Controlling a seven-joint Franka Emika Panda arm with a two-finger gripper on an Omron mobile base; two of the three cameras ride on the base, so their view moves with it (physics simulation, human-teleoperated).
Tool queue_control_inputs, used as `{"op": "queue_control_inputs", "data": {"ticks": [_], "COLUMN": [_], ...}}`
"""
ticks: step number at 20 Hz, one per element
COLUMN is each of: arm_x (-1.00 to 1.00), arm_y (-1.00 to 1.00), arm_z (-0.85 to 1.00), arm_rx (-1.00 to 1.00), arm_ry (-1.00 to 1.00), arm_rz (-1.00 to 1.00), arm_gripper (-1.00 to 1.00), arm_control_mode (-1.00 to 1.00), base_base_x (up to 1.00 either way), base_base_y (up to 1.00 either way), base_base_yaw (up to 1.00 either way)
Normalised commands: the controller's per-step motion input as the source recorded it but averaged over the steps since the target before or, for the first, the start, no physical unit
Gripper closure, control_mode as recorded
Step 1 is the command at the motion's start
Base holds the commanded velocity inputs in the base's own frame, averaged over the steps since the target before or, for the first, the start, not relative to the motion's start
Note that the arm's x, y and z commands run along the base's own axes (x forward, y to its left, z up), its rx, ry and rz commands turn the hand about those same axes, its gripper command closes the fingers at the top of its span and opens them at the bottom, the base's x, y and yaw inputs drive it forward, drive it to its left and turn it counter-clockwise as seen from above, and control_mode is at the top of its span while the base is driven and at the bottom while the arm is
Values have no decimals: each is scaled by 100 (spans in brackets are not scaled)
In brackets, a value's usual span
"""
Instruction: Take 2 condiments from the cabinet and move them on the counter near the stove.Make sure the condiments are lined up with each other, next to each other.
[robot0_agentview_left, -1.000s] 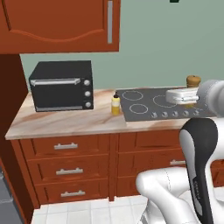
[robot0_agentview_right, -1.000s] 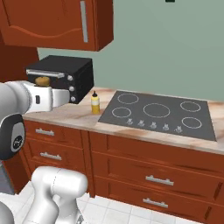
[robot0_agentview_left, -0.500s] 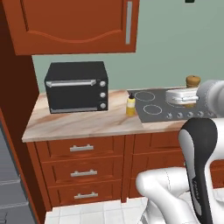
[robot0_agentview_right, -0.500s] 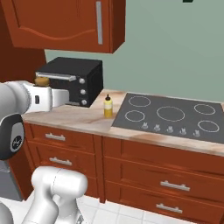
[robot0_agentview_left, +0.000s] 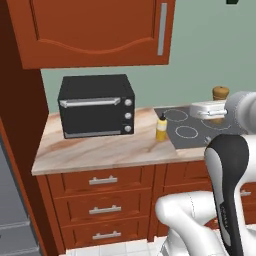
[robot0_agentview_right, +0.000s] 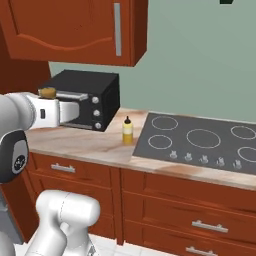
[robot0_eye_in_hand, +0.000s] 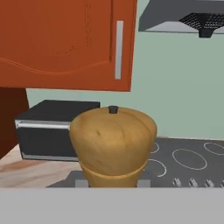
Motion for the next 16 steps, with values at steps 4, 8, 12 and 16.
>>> {"op": "queue_control_inputs", "data": {"ticks": [4,8,12,16], "arm_x": [0,0,0,0], "arm_y": [0,0,0,0], "arm_z": [0,0,0,0], "arm_rx": [0,0,0,0], "arm_ry": [0,0,0,0], "arm_rz": [0,0,0,0], "arm_gripper": [100,100,100,100], "arm_control_mode": [100,100,100,100], "base_base_x": [48,43,45,51], "base_base_y": [33,35,34,23], "base_base_yaw": [-5,-5,-4,-6]}}
